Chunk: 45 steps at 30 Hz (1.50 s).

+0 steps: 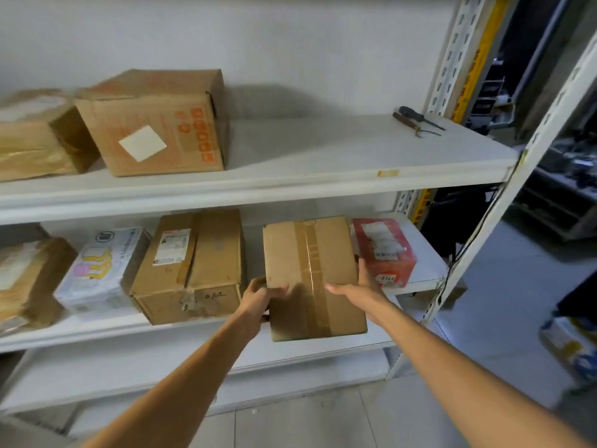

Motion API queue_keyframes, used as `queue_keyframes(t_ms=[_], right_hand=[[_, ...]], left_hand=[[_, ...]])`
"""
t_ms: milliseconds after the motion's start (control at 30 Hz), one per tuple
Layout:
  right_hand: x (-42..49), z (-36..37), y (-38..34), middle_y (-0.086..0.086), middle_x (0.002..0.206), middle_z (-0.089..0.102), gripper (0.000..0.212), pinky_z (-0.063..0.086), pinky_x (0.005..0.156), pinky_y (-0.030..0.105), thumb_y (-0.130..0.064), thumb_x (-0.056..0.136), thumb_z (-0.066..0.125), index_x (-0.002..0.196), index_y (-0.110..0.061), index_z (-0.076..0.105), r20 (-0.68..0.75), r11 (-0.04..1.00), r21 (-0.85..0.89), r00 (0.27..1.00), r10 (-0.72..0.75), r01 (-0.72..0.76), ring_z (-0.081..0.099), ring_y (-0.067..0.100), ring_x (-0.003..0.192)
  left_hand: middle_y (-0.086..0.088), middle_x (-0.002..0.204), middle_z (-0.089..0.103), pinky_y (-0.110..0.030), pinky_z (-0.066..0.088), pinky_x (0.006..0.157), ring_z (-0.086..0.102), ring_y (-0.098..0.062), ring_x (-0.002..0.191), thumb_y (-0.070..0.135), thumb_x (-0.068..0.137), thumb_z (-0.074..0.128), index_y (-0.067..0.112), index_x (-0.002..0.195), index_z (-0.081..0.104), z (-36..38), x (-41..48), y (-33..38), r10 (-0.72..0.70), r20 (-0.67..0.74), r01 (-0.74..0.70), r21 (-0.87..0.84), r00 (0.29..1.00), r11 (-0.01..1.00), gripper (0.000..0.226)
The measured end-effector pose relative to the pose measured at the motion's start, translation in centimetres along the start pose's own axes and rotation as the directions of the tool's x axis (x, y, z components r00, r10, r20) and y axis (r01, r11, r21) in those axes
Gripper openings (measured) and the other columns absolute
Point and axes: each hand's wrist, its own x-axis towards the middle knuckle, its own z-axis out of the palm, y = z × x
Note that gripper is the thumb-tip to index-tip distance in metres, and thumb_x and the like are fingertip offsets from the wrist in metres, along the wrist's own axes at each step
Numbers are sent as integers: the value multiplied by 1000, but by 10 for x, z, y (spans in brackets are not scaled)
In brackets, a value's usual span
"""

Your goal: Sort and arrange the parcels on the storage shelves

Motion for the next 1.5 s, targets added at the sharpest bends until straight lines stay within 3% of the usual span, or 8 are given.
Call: queue_keyframes(t_ms=[200,400,533,667,900,1200,1300,1500], right_hand=[[-14,3,1,4,158,23,107,30,115,44,-17,75,82,155,-20,11,2,995,63,997,83,-83,28,25,143],[-30,-11,-1,5,145,37,100,43,89,32,28,70,59,152,-14,20,-75,963,269,997,36,-14,35,29,136],[-30,-18,9,10,113,64,81,56,74,42,37,56,52,107,-27,54,-60,932,360,998,-26,46,56,30,111],[-24,-30,12,7,100,67,67,54,81,44,32,56,56,101,-17,54,-36,941,340,999,7,6,59,28,103],[-15,-47,7,7,63,39,23,40,61,31,-3,39,40,55,-13,26,-139,864,498,976,165,-75,43,26,63],[-18,-51,10,10,79,54,12,41,59,28,-6,65,52,76,-12,49,-46,927,347,985,168,-142,52,22,68],[-23,-53,8,4,109,62,40,43,67,29,-18,76,70,111,-22,51,-4,961,276,1000,12,-10,57,12,82],[-32,-49,4,-3,106,73,33,50,91,40,-27,78,73,111,-30,72,109,934,338,980,-165,119,64,19,104]], left_hand=[[-14,114,57,-49,46,78,54,-29,107,3,84,69,8,109,47,-15,-17,4,54,28,-54,-19,998,998,33],[-21,124,52,-49,53,83,49,-40,117,-25,63,57,11,137,42,-31,-12,-5,196,126,-186,-92,972,978,84],[-2,98,71,-33,56,69,56,-29,104,-17,50,53,9,117,59,-26,-21,-13,312,207,-312,-34,927,949,72],[-3,114,70,-32,57,72,56,-31,113,-28,60,55,11,135,53,-23,-20,-15,318,232,-321,-25,919,947,85],[3,137,44,-16,46,91,44,-13,128,27,44,92,36,126,57,11,-36,-4,416,166,-440,153,894,885,90],[6,132,48,-41,48,100,56,-19,117,48,46,90,40,146,35,18,-34,5,334,244,-395,274,910,877,115],[-3,121,63,-37,56,79,65,-24,105,52,55,81,32,142,45,1,-26,4,277,161,-300,143,947,943,96],[-16,95,64,-36,49,70,61,-30,84,44,84,56,4,115,56,-15,-20,-4,1,139,30,-220,990,975,51]])
